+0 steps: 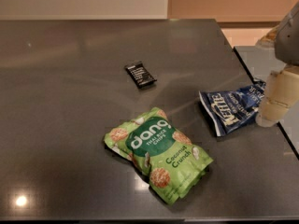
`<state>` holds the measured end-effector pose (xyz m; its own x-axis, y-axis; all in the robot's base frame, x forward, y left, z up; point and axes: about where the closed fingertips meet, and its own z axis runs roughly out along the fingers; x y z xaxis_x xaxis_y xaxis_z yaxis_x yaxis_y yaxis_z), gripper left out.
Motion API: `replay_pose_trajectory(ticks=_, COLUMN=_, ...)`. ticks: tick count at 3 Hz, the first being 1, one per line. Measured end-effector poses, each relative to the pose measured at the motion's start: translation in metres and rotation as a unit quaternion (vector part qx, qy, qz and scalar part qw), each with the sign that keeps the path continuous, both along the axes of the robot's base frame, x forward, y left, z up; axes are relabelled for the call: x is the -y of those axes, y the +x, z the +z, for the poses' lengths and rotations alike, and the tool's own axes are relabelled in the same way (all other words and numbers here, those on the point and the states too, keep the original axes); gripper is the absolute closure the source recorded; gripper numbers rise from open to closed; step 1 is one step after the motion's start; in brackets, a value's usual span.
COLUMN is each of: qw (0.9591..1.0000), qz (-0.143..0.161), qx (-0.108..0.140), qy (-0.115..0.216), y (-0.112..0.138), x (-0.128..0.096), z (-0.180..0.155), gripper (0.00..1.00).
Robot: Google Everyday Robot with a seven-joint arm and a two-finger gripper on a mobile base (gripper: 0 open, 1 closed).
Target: Move blue chip bag near green rice chip bag
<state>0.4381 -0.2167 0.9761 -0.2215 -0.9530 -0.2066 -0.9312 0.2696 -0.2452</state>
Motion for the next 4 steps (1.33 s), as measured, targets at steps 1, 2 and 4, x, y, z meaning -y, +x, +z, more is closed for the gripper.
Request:
replay_pose_trajectory(ticks=1, qw=1.0000, qz=0.000, qx=0.000, qy=0.000, y=0.000, x=0.000, z=0.000, gripper=0.00)
replay_pose_trajectory(ticks=2, qw=0.9999, qz=0.012, qx=0.000, qy=-0.007, y=0.004, x=0.005, z=-0.007, gripper=0.00)
replay_pose_trajectory(ticks=4, qw=0.9982, qz=0.060, qx=-0.010, qy=-0.004, y=0.018, x=0.030, z=-0.040, gripper=0.00)
